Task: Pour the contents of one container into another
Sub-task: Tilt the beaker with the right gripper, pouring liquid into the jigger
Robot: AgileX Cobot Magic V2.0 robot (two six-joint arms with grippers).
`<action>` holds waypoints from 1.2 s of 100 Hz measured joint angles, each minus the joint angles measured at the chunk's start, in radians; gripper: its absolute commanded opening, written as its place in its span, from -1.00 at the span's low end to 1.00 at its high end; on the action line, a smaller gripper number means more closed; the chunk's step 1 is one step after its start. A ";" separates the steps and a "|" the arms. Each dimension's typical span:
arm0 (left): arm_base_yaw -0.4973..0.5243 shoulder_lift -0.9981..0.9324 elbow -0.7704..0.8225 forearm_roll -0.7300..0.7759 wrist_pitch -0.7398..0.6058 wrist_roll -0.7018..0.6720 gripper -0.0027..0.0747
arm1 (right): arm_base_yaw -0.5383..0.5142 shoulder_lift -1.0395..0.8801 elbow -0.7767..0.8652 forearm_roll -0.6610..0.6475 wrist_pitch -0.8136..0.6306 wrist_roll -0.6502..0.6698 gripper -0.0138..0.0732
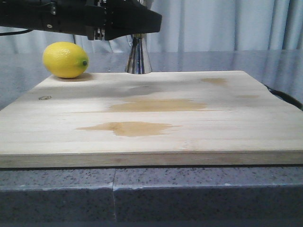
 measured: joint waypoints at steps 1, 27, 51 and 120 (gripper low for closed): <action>0.000 0.000 0.000 0.000 0.000 0.000 -0.42 | 0.000 0.000 0.000 0.000 0.000 0.000 -0.05; 0.000 0.000 0.000 0.000 0.000 0.000 -0.42 | 0.000 0.000 0.000 -0.028 -0.004 0.000 -0.05; 0.000 0.000 0.000 0.000 0.000 0.000 -0.42 | 0.000 0.000 0.000 -0.050 -0.009 0.000 -0.05; 0.000 0.000 0.000 0.000 0.000 0.000 -0.42 | 0.000 0.000 0.000 -0.133 -0.018 -0.002 -0.05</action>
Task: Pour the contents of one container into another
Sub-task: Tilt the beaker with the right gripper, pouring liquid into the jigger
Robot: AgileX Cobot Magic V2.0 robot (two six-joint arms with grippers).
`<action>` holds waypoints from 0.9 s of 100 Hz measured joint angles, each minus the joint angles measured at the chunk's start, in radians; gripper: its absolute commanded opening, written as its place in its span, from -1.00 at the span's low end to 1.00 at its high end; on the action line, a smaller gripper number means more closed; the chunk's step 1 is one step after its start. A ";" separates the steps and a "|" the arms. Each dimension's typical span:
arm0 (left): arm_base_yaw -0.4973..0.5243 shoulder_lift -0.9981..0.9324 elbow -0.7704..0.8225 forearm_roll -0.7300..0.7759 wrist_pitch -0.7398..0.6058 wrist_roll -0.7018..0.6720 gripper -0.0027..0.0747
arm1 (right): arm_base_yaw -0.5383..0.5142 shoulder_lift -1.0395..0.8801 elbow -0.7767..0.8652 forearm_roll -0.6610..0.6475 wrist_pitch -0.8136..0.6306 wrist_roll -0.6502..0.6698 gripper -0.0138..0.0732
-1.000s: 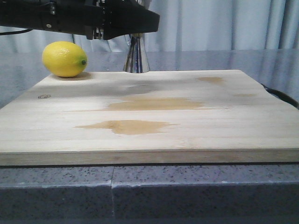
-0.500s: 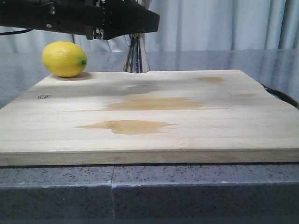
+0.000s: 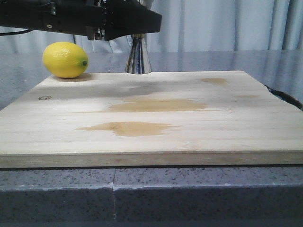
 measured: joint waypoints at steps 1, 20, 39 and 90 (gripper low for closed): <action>0.000 0.000 0.000 0.000 0.000 0.000 -0.42 | 0.000 0.000 0.000 0.000 0.000 0.000 -0.05; 0.000 0.000 0.000 0.000 0.000 0.000 -0.42 | 0.000 0.000 0.000 -0.004 0.000 0.000 -0.05; 0.000 0.000 0.000 0.000 0.000 0.000 -0.42 | 0.000 0.000 0.000 -0.018 0.000 0.000 -0.05; 0.000 0.000 0.000 0.000 0.000 0.000 -0.42 | 0.000 0.000 0.000 0.024 -0.001 0.004 -0.05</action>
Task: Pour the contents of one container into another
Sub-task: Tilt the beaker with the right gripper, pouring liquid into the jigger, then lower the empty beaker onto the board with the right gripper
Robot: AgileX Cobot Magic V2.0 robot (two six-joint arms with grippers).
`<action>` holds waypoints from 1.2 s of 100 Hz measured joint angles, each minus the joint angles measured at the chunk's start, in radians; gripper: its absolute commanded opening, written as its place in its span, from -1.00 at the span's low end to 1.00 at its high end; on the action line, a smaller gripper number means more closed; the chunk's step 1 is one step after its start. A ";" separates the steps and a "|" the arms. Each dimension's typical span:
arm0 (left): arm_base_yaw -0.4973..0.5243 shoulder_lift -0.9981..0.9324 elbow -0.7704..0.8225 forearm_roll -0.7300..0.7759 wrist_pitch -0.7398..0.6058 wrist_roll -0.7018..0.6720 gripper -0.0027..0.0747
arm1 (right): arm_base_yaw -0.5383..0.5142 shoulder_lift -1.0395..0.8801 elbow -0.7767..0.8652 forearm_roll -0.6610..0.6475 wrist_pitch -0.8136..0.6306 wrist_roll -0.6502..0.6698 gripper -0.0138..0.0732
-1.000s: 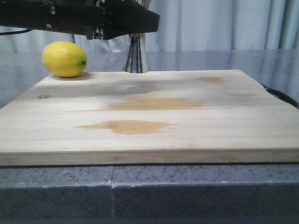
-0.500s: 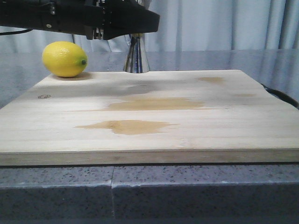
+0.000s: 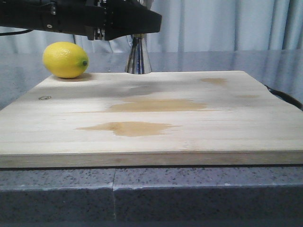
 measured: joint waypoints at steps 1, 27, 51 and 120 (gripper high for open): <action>0.000 0.000 0.000 0.000 0.000 0.000 -0.42 | 0.000 0.000 0.002 0.011 0.000 0.001 -0.05; 0.000 0.000 0.000 0.000 0.000 0.000 -0.42 | 0.002 0.000 0.041 0.263 0.031 0.005 -0.05; 0.000 0.000 0.000 0.000 0.000 0.000 -0.42 | -0.002 0.000 0.043 0.416 0.063 0.129 -0.05; 0.000 0.000 0.000 0.000 0.000 0.000 -0.42 | -0.328 -0.184 0.273 0.653 -0.213 0.467 -0.05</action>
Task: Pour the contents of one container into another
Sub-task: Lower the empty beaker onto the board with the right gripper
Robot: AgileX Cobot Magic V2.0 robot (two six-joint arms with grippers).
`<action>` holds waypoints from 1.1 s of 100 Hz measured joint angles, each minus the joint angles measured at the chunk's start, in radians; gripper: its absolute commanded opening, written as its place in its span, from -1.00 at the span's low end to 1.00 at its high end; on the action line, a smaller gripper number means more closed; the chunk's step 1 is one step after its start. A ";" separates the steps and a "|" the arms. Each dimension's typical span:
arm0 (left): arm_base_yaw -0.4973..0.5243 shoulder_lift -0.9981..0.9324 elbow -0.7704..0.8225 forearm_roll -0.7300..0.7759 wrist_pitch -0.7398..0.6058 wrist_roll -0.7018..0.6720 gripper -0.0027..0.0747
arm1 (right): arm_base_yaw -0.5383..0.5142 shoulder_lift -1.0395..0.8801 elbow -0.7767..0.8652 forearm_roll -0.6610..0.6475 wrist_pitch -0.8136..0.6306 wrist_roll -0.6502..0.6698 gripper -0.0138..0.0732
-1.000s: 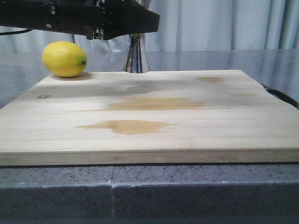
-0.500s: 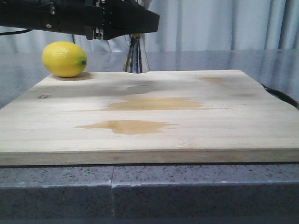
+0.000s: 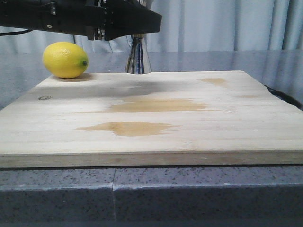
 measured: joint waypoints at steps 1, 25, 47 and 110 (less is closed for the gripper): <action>0.000 0.000 0.000 0.000 0.000 0.000 -0.42 | -0.003 -0.002 0.015 0.002 -0.009 0.000 -0.05; 0.000 0.000 0.000 0.000 0.000 0.000 -0.42 | -0.078 -0.014 0.234 0.038 -0.299 0.004 -0.05; 0.000 0.000 0.000 0.000 0.000 0.000 -0.42 | -0.129 -0.012 0.370 0.061 -0.513 0.007 -0.05; 0.000 0.000 0.000 0.000 0.000 0.000 -0.42 | -0.155 0.292 0.397 0.063 -0.823 -0.040 -0.05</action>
